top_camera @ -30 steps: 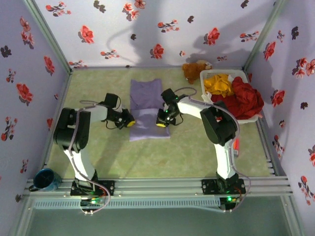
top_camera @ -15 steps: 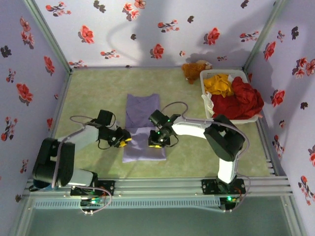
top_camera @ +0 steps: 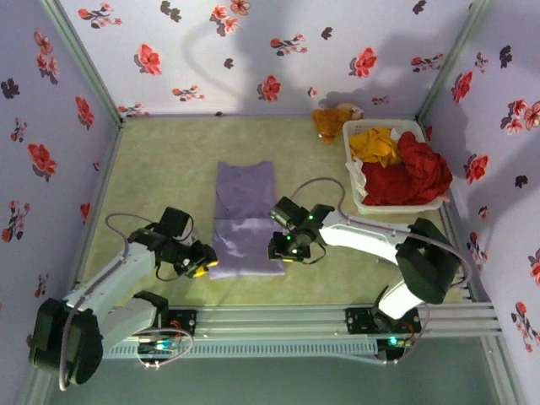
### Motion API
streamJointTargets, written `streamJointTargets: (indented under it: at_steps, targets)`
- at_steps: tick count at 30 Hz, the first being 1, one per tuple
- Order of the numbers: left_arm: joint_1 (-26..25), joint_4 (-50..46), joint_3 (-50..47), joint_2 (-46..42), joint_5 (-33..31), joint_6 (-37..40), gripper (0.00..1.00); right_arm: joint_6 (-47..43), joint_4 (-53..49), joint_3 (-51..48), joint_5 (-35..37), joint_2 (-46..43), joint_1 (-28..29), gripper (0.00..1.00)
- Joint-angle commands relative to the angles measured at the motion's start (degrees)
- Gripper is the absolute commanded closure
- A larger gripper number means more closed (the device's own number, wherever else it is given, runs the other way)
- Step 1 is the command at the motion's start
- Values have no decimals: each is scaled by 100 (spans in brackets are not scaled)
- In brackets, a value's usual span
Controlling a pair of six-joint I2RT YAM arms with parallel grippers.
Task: Fold and stack the t-shirts
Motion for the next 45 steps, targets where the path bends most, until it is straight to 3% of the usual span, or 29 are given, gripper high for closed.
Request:
streamJointTargets:
  at_steps: [1, 14, 24, 30, 34, 37, 39, 45]
  targets:
    - [-134, -175, -235, -198, -60, -374, 61, 310, 20, -470, 81, -211, 43, 59]
    - [-145, 156, -231, 455, -264, -182, 67, 532, 899, -842, -368, 62, 39, 59]
    - [-149, 794, -415, 731, 4, -264, 67, 595, 1192, -946, -565, 241, 57, 59]
    - [-143, 1319, -527, 972, 153, -363, 76, 582, 1149, -953, -552, 259, 59, 63]
    - [-143, 1277, -452, 960, 169, -343, 91, 560, 1100, -965, -508, 223, 60, 75]
    - [-143, 1116, -456, 844, 186, -320, 100, 569, 1061, -979, -499, 202, 65, 91]
    - [-152, 865, -499, 631, 157, -313, 100, 569, 952, -990, -414, 151, 139, 100]
    - [-253, 486, -968, -38, 95, -663, 100, 569, 510, -924, -157, 198, 506, 100]
